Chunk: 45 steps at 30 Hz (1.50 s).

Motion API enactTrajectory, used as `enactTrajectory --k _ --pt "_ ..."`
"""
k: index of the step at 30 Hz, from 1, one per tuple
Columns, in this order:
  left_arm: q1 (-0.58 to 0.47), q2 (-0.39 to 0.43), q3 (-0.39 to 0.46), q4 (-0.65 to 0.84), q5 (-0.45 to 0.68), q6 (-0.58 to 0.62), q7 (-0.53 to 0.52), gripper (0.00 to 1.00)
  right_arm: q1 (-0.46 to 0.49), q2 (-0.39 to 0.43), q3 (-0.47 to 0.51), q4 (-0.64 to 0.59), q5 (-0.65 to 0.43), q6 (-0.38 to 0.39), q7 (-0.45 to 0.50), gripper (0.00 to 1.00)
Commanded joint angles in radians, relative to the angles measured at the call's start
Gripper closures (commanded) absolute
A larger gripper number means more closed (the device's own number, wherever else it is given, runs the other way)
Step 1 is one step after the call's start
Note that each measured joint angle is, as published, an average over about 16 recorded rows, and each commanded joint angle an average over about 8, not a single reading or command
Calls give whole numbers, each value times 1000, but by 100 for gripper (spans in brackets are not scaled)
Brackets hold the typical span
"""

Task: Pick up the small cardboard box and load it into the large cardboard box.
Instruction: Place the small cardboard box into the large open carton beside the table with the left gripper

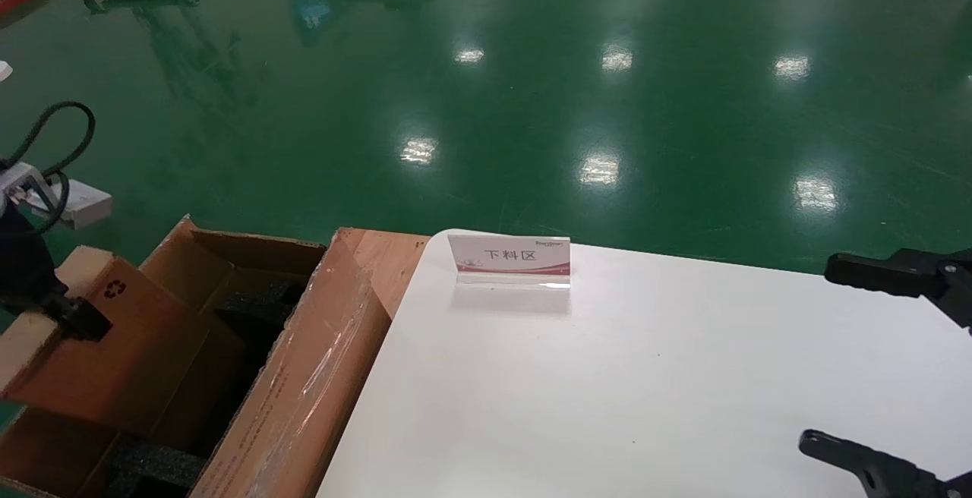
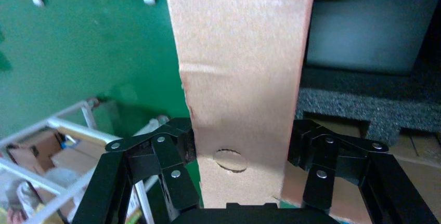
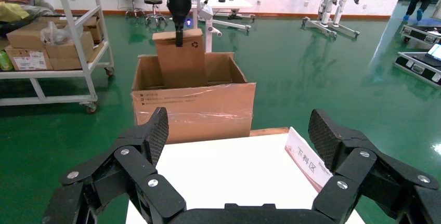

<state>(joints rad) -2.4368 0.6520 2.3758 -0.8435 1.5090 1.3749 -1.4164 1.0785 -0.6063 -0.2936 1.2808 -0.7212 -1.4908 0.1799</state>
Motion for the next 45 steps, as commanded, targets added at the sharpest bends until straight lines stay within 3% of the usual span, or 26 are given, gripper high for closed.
enactTrajectory --k 1,15,41,43,45 --pt "15 11 3 5 -6 11 -19 100 0 0 0 0 0 0 0 0" --pt "155 116 3 188 -27 -13 -44 100 0 0 -1 0 1 0 0 0" --pt "438 237 -50 604 -135 -64 147 100 1 1 -2 0 2 1 -1 0" --pt "453 240 -55 626 -144 -63 162 95 1 1 -2 0 2 1 -1 0" --pt "464 242 -58 641 -151 -62 174 78 1 1 -3 0 2 1 -1 0"
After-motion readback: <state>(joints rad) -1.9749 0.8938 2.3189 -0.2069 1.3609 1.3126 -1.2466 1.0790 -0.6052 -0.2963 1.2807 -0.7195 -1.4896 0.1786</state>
